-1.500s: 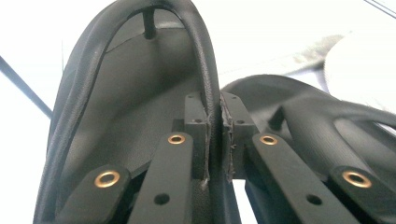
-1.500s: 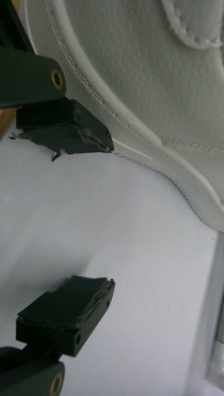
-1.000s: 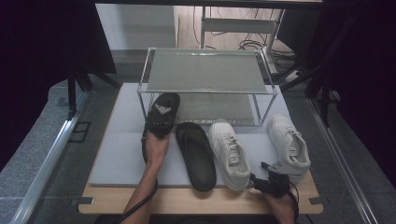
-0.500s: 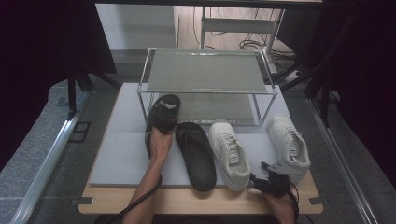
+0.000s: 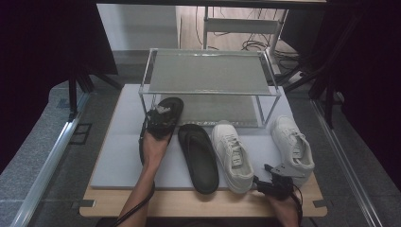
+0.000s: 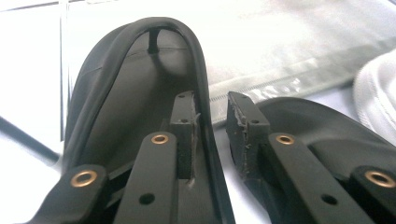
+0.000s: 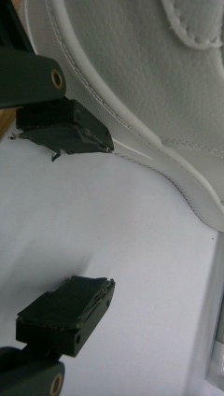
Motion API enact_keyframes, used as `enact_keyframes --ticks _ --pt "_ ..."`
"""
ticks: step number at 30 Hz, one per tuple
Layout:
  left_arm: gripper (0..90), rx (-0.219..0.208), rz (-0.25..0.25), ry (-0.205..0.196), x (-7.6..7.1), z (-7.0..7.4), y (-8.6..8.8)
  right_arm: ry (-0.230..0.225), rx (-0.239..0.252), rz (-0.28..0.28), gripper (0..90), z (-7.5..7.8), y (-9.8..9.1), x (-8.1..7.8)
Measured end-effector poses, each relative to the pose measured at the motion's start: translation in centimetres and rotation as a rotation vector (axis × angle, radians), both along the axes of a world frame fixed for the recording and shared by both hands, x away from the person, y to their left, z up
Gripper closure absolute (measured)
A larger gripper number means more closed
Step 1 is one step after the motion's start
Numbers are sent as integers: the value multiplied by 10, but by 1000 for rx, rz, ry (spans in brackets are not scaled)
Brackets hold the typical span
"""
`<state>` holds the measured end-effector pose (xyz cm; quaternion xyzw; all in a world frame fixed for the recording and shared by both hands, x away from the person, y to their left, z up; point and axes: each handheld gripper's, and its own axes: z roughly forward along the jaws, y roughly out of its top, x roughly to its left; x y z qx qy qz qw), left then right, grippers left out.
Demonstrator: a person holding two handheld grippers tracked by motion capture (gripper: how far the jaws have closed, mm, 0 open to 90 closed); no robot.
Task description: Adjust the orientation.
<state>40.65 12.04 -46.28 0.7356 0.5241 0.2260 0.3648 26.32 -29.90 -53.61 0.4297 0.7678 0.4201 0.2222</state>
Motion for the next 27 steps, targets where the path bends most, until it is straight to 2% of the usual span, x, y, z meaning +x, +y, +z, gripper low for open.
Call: enact_keyframes --ticks 8,14,20,27 --pt "690 7 -28 -9 -24 4 22 0 -1 1 276 0 0 0" --pt "689 -19 -43 -17 -47 4 39 1 -1 0 277 0 0 0" --pt "753 -20 -65 -29 -66 4 51 0 -1 1 277 0 0 0" --pt "813 -66 -88 -62 -93 3 65 -1 0 0 277 0 0 0"
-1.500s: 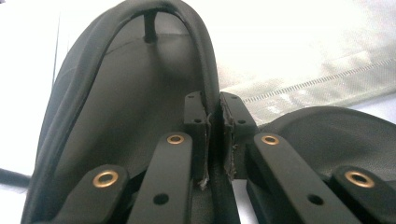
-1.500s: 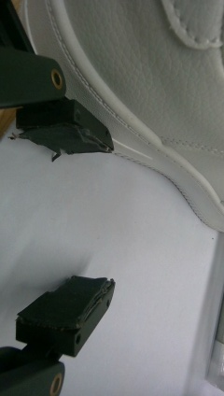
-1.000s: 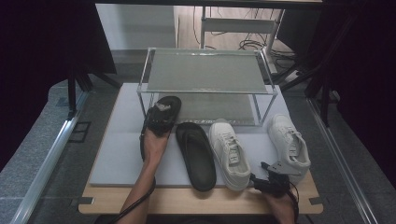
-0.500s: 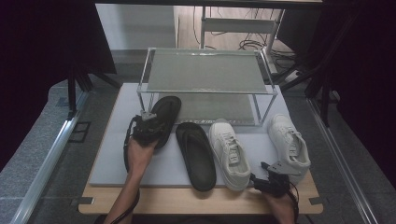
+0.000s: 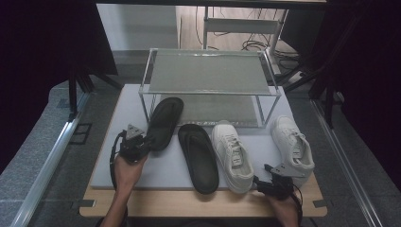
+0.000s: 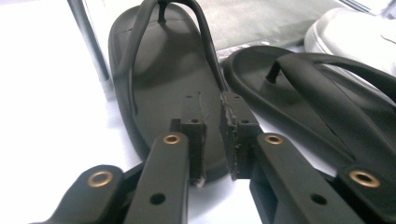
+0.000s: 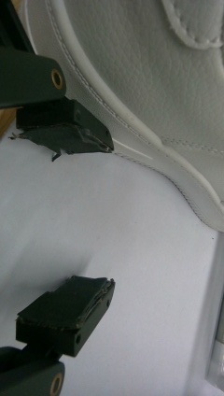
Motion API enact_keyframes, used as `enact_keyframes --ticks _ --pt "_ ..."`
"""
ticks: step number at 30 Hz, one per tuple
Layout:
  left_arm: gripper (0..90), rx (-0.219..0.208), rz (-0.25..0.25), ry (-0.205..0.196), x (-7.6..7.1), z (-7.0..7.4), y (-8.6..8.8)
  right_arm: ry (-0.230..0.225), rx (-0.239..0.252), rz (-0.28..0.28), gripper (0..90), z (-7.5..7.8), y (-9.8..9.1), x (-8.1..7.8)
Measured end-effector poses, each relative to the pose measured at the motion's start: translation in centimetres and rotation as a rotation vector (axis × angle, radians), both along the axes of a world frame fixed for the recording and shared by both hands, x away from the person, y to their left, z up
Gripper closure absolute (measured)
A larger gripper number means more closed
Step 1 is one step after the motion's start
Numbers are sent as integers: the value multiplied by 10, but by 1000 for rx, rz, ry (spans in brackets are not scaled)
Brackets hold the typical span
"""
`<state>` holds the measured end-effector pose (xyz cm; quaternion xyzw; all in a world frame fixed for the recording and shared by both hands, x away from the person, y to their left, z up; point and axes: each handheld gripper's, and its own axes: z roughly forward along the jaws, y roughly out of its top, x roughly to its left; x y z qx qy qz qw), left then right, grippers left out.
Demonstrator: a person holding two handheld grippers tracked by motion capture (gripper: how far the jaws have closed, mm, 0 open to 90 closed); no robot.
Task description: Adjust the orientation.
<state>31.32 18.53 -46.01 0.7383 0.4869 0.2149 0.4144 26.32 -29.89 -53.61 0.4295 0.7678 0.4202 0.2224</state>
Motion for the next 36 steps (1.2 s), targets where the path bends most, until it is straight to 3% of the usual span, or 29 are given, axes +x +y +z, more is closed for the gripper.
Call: enact_keyframes --ticks 5,7,15,20,27,36 --pt "846 -52 -13 10 -15 -7 11 1 -3 2 277 0 0 0" --pt "873 -50 -16 16 -20 -12 14 1 -2 1 276 0 0 0" --pt "899 27 1 45 -31 -31 10 1 -3 2 277 0 0 0" --pt "899 54 5 53 -26 -39 0 1 -3 1 277 0 0 0" --pt "898 58 16 63 -14 -48 -10 2 -2 1 277 0 0 0" --pt "898 68 8 56 3 -49 -27 2 -2 1 276 0 0 0"
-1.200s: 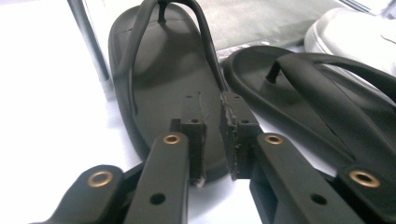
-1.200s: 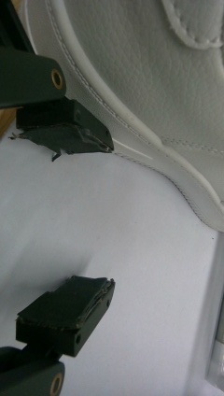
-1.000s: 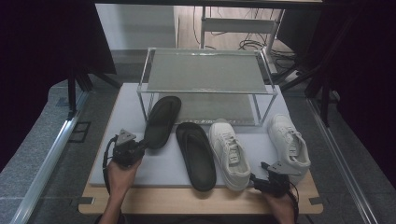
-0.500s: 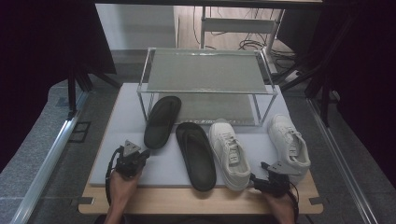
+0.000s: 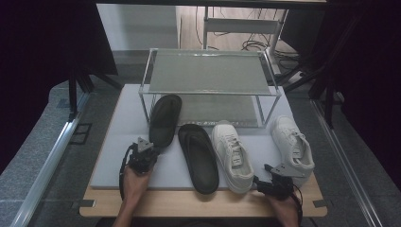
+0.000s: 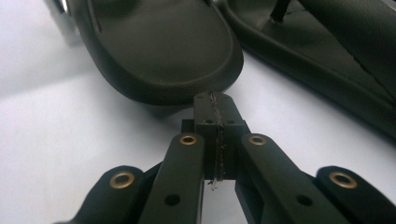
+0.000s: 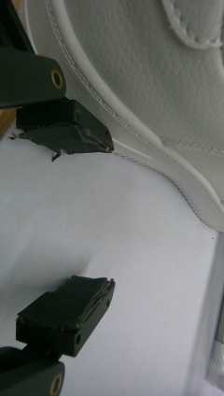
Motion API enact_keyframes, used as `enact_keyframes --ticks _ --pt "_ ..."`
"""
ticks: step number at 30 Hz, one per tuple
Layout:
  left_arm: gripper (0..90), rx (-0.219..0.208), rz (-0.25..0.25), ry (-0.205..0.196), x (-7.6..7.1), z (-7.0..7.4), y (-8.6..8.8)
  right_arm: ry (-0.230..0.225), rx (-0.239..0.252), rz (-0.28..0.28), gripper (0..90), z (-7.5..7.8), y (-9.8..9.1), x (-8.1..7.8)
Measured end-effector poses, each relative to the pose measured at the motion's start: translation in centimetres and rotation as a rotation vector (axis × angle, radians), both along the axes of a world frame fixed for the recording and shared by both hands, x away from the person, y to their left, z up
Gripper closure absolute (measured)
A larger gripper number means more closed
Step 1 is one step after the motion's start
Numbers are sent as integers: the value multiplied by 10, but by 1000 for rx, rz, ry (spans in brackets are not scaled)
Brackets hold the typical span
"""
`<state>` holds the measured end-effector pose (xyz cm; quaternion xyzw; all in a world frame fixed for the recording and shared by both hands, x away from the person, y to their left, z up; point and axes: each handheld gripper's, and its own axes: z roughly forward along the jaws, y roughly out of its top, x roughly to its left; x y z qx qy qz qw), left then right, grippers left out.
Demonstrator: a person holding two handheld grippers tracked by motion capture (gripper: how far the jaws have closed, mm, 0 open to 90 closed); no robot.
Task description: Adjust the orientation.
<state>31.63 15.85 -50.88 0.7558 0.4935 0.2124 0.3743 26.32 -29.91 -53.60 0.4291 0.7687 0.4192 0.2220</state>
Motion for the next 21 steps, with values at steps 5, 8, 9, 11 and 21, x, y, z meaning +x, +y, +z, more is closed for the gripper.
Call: enact_keyframes --ticks 5,8,9,11,21 --pt "898 2 -1 2 12 0 -6 0 1 -1 276 0 0 0" --pt "898 -1 5 4 19 -1 -6 0 0 0 276 0 0 0" --pt "898 0 7 4 21 -1 -7 0 0 0 276 0 0 0" --pt "898 -1 13 6 25 -1 -7 0 1 -1 276 0 0 0" --pt "898 -7 33 10 47 -2 -10 -1 3 -1 276 0 0 0"
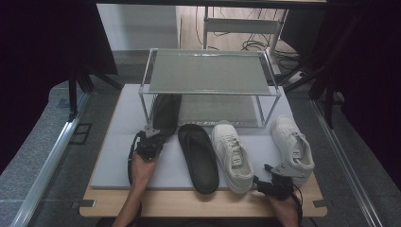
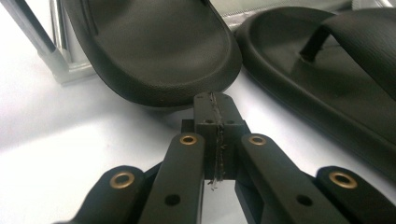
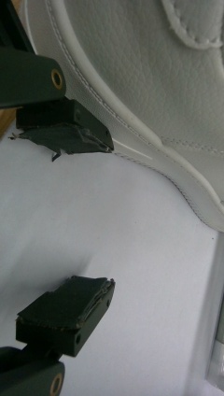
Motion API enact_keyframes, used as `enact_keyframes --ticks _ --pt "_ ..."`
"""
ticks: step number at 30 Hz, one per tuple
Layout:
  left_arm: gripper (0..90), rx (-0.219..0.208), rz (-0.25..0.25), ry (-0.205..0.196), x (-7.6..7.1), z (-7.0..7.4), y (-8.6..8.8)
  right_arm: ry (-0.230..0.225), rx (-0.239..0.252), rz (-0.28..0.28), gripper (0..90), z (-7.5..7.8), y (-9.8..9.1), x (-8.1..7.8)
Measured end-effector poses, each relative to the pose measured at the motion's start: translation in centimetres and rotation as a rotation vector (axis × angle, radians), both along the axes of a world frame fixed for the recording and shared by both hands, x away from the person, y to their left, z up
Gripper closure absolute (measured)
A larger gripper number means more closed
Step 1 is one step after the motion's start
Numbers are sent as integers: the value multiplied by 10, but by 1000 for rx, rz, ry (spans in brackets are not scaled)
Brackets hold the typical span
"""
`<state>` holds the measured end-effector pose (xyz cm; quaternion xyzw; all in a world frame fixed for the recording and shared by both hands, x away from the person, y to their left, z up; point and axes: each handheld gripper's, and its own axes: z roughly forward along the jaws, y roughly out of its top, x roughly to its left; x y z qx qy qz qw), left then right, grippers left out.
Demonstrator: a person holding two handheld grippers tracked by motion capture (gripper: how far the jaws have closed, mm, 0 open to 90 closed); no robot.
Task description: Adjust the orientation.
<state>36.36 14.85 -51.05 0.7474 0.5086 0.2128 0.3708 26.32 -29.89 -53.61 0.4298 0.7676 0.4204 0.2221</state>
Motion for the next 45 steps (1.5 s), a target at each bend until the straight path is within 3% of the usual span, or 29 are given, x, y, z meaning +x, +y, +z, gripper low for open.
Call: enact_keyframes --ticks 21,26,36,45 --pt "898 7 22 6 37 -2 -6 0 -1 1 276 0 0 0" --pt "897 5 23 11 38 -2 -6 0 1 0 276 0 0 0" --pt "856 -13 -16 4 17 4 -5 -2 -1 2 276 0 0 0" --pt "784 -53 -55 -2 -20 9 -7 0 0 0 276 0 0 0"
